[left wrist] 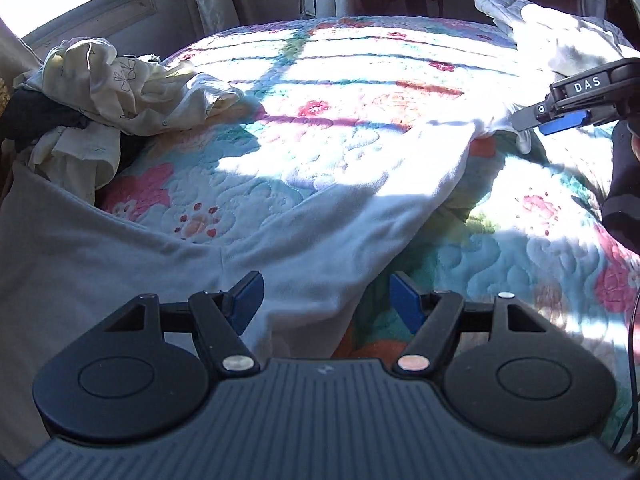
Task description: Fold clothes
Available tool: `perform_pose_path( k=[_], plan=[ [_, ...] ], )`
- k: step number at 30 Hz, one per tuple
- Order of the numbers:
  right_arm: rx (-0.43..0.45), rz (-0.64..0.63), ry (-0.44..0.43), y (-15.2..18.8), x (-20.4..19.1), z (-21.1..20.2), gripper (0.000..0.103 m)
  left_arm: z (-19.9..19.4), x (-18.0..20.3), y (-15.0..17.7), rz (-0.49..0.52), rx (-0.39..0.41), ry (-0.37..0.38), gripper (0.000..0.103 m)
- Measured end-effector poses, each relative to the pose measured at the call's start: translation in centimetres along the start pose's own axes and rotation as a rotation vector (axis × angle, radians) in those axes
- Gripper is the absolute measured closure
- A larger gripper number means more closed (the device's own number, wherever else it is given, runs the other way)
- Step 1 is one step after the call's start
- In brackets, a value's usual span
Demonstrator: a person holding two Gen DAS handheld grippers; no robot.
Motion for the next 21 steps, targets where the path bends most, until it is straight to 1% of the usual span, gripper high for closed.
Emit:
perform_pose_path(
  k=[1,3,5,7,9,10,11,12,16,17,19,21],
  plan=[
    [-0.024,0.054,-0.047,0.8,0.2,1.0,0.043,0.6,0.9,-0.5,0.027,0.014,0.003,0.034],
    [-0.045,0.089,-0.038,1.7,0.2,2.5,0.043,2.1,2.6,-1.2,0.071,0.025,0.005,0.033],
    [-0.054,0.113,-0.015,2.4,0.3,3.8,0.042,3.5,3.8,-1.6,0.086,0.007,0.012,0.033],
    [-0.02,0.124,0.015,2.1,0.9,4.3,0.042,4.7,4.5,-1.9,0.074,-0.022,0.023,0.033],
    [0.019,0.085,0.048,1.0,1.7,4.6,0.044,5.7,4.8,-2.0,0.056,-0.047,0.037,0.033],
    [0.039,0.066,0.064,0.4,2.1,4.7,0.069,6.2,4.9,-2.0,0.046,-0.058,0.043,0.033],
    [0.044,0.014,0.088,-0.3,2.4,4.9,0.095,6.5,4.8,-2.0,0.041,-0.067,0.041,0.033],
    [0.052,-0.028,0.109,-1.1,2.7,5.0,0.096,6.9,4.8,-2.0,0.035,-0.076,0.038,0.033],
    [0.139,-0.177,0.257,-4.8,4.1,3.9,0.097,7.4,4.2,-2.0,0.015,-0.098,0.035,0.033],
    [0.164,-0.185,0.287,-5.9,5.0,3.6,0.097,7.5,4.0,-2.0,0.011,-0.102,0.032,0.033],
    [0.219,-0.196,0.311,-7.7,6.0,3.2,0.097,7.5,3.7,-2.2,0.008,-0.099,0.026,0.033],
    [0.248,-0.225,0.325,-9.0,6.4,3.6,0.096,7.6,3.4,-2.3,0.003,-0.106,0.015,0.033]
  ],
)
Point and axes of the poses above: each gripper's, at about its wrist camera, not at the fingertips, and z roughly the way its jaws point, x to its right, y to its underside, the point moved 6 cm from there along z, roughly the way its jaws point, and after that the axes turned 15 degrees about -z, right-handed, at the moved point
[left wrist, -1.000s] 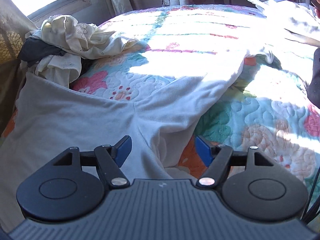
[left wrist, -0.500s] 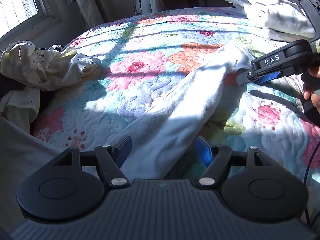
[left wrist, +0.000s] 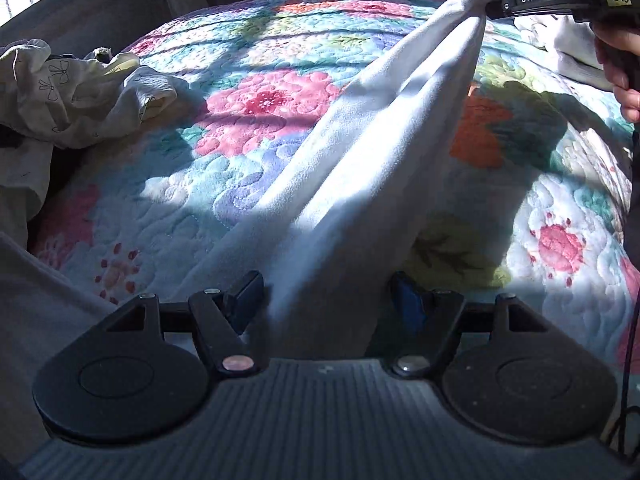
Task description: Fold clothes
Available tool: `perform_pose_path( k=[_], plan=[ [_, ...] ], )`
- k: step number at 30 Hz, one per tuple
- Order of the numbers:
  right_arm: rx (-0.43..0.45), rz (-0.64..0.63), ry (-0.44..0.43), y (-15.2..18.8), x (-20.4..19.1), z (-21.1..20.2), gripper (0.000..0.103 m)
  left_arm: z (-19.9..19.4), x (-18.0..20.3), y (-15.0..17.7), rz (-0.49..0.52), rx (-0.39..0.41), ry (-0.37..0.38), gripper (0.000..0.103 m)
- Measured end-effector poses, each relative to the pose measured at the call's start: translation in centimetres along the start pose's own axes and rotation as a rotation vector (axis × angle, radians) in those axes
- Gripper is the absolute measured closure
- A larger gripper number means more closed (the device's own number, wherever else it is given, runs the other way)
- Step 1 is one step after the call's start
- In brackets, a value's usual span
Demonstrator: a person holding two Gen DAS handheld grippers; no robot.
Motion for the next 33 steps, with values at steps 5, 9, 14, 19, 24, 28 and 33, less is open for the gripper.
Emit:
perform_pose_path(
  k=[5,9,14,19,24,28,33],
  plan=[
    [-0.166,0.146,0.02,2.0,0.4,1.5,0.051,-1.1,-2.0,0.1,-0.08,-0.031,0.02,0.033],
    [-0.22,0.372,-0.13,5.4,-1.6,-1.0,0.051,-4.0,-5.2,1.3,-0.157,-0.046,0.036,0.033],
    [-0.23,0.423,-0.486,7.9,-9.2,-5.3,0.049,-8.5,-10.3,5.0,-0.198,-0.071,-0.012,0.032],
    [-0.28,0.512,-0.884,9.7,-18.3,-7.8,0.049,-12.3,-12.9,8.9,-0.221,-0.079,0.009,0.031],
    [-0.263,0.34,-0.903,9.9,-25.3,-9.4,0.049,-12.9,-12.1,11.0,-0.161,-0.106,0.04,0.031],
    [-0.193,0.33,-0.859,8.9,-26.8,-9.0,0.05,-12.2,-11.7,11.5,-0.162,-0.126,0.048,0.031],
    [-0.102,0.191,-0.764,6.9,-26.5,-9.7,0.098,-13.0,-12.0,11.2,-0.168,-0.11,0.063,0.031]
  ],
)
Point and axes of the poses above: each gripper's, at about its wrist camera, not at the fingertips, and z roughly the way its jaws point, x to its right, y to its underside, the point moved 6 cm from there along z, roughly the way its jaws point, and after that the axes turned 15 degrees about -z, right-handed, at the moved point
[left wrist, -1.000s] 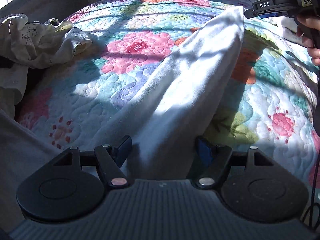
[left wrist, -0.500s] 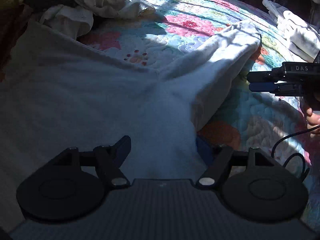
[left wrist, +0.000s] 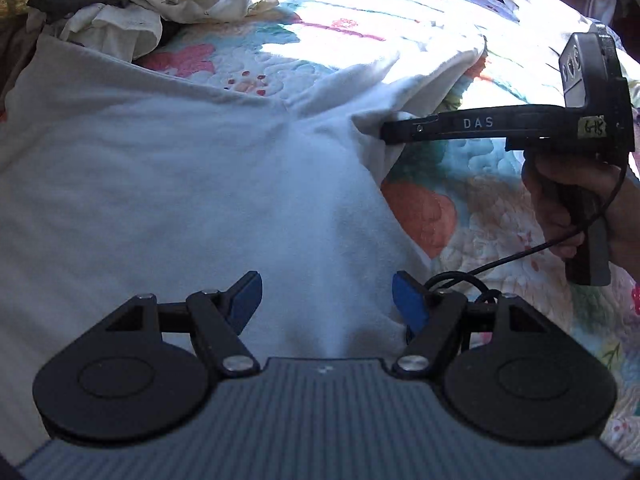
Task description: Fold clothes
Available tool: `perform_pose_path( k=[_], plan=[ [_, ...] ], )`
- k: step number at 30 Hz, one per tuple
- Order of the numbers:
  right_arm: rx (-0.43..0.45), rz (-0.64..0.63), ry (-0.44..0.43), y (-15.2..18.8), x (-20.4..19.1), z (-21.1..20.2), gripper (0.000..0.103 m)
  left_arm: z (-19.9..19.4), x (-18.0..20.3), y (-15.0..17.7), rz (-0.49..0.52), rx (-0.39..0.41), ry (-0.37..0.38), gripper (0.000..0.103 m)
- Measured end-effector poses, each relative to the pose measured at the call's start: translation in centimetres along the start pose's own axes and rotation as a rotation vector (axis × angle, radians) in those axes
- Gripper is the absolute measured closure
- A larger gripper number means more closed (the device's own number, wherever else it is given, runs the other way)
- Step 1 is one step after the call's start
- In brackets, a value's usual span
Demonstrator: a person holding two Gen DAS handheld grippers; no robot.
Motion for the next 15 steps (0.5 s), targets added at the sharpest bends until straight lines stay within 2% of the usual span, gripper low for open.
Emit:
perform_pose_path(
  k=[4,6,9,11,13,14,15],
  plan=[
    [0.019,-0.102,0.206,-2.6,2.1,-3.2,0.098,-0.1,-0.4,0.0,-0.02,-0.005,0.001,0.031],
    [-0.002,-0.079,0.189,-2.9,3.6,-4.1,0.1,0.1,-0.5,0.2,-0.024,-0.017,-0.004,0.031],
    [-0.02,-0.093,0.206,-2.5,3.0,-3.9,0.098,0.2,-0.2,0.5,-0.02,-0.034,-0.007,0.031],
    [-0.058,-0.09,0.229,-2.1,2.3,-3.8,0.087,0.0,-0.1,0.6,-0.018,-0.036,-0.017,0.031],
    [-0.071,-0.084,0.234,-2.0,1.5,-4.4,0.08,-0.5,-0.1,0.7,-0.021,-0.031,-0.031,0.031],
    [-0.068,-0.082,0.233,-2.1,1.1,-4.9,0.068,-0.9,-0.2,0.7,-0.024,-0.023,-0.04,0.031],
    [-0.065,-0.079,0.232,-2.2,0.6,-5.4,0.064,-1.3,-0.4,0.8,-0.025,-0.013,-0.049,0.031]
  ],
)
Point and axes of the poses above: each gripper's, at about its wrist camera, not at the fingertips, and z roughly the way its jaws point, x to its right, y to its underside, the point moved 6 cm from there along z, roughly the way its jaws point, and after that the axes turned 15 degrees about -z, right-handed, at the moved point
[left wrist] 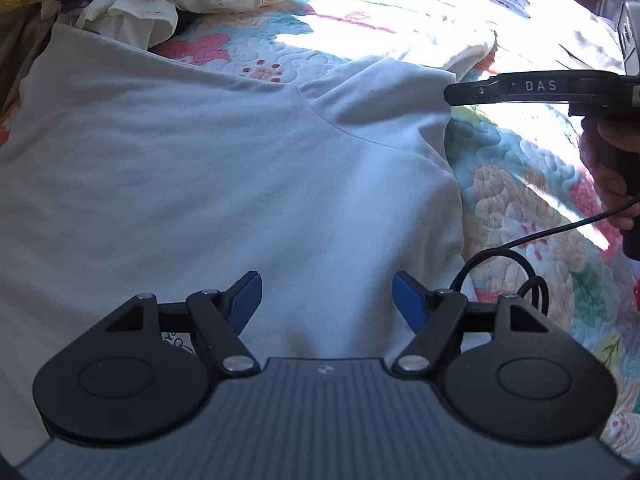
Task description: Fold clothes
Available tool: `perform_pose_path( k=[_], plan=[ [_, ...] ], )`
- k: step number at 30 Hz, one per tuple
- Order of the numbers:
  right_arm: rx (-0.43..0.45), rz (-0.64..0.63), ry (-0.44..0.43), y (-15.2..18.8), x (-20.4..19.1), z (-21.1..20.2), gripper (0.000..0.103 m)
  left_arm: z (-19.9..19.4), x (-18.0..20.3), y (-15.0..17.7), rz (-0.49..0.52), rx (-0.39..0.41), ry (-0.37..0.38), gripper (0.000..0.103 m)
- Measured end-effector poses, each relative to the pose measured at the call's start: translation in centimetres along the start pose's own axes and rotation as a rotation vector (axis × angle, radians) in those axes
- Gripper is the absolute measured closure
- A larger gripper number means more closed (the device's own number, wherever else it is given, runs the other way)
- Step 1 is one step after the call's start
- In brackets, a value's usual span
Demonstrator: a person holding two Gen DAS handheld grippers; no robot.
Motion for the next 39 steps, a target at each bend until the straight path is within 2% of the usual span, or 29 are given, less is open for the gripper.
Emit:
perform_pose_path(
  k=[3,5,6,8,11,13,16,19,21,23,25,27,30,32,33,35,37,39],
  plan=[
    [0.052,0.029,-0.007,-1.6,-0.9,-3.2,0.059,-1.4,-0.3,0.6,0.022,0.043,-0.059,0.025],
    [0.107,0.074,-0.003,-2.4,-1.3,-6.1,0.05,-2.3,-0.4,1.1,0.038,0.066,-0.094,0.022],
    [0.135,0.097,-0.001,-2.8,-1.5,-7.5,0.049,-2.8,-0.6,1.4,0.039,0.073,-0.107,0.022],
    [0.203,0.125,-0.019,-3.4,-2.3,-10.8,0.046,-4.1,-1.9,2.2,-0.002,0.054,-0.113,0.022],
    [0.311,0.101,-0.052,-4.1,-3.9,-15.2,0.046,-6.2,-3.9,3.3,-0.062,0.029,-0.127,0.022],
    [0.35,0.075,-0.053,-4.6,-5.1,-17.1,0.046,-8.6,-7.0,4.3,-0.087,0.053,-0.197,0.022],
    [0.318,0.021,-0.072,-5.0,-7.3,-18.2,0.045,-12.0,-11.9,6.4,-0.169,0.062,-0.282,0.02],
    [0.3,0.048,-0.193,-4.5,-9.5,-18.8,0.042,-14.6,-16.1,9.2,-0.284,0.04,-0.312,0.018],
    [0.288,0.067,-0.274,-4.2,-11.0,-19.2,0.04,-16.0,-19.0,11.8,-0.359,-0.009,-0.331,0.015],
    [0.234,0.101,-0.353,-3.4,-12.4,-19.1,0.035,-16.6,-21.7,14.5,-0.418,-0.064,-0.384,0.015],
    [0.142,0.087,-0.381,-1.3,-14.0,-17.7,0.03,-17.4,-24.6,17.3,-0.446,-0.084,-0.471,0.015],
    [0.059,0.063,-0.384,1.1,-15.5,-15.9,0.03,-17.8,-28.0,18.9,-0.504,-0.055,-0.559,0.015],
    [-0.058,0.042,-0.296,4.9,-16.8,-11.8,0.03,-18.5,-32.0,18.9,-0.679,0.085,-0.557,0.015],
    [-0.098,0.037,-0.237,6.9,-17.5,-9.2,0.031,-19.0,-33.6,19.1,-0.737,0.142,-0.601,0.015],
    [-0.099,0.05,-0.25,7.4,-17.9,-8.4,0.031,-19.1,-34.2,19.3,-0.751,0.149,-0.618,0.015],
    [-0.085,0.046,-0.373,7.4,-20.3,-6.7,0.038,-19.7,-35.8,19.4,-0.785,0.176,-0.659,0.015],
    [-0.089,-0.065,-0.493,6.2,-24.7,-4.8,0.043,-20.5,-37.2,19.4,-0.826,0.221,-0.707,0.015],
    [-0.096,-0.252,-0.583,5.4,-30.2,-3.3,0.052,-20.7,-38.5,19.1,-0.861,0.262,-0.706,0.015]
  ],
)
Point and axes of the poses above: each gripper's, at about its wrist camera, not at the fingertips, and z roughly the way its jaws point, x to its right, y to its underside, the point moved 6 cm from there along z, roughly the way its jaws point, and after that the axes turned 15 degrees about -z, right-handed, at the moved point
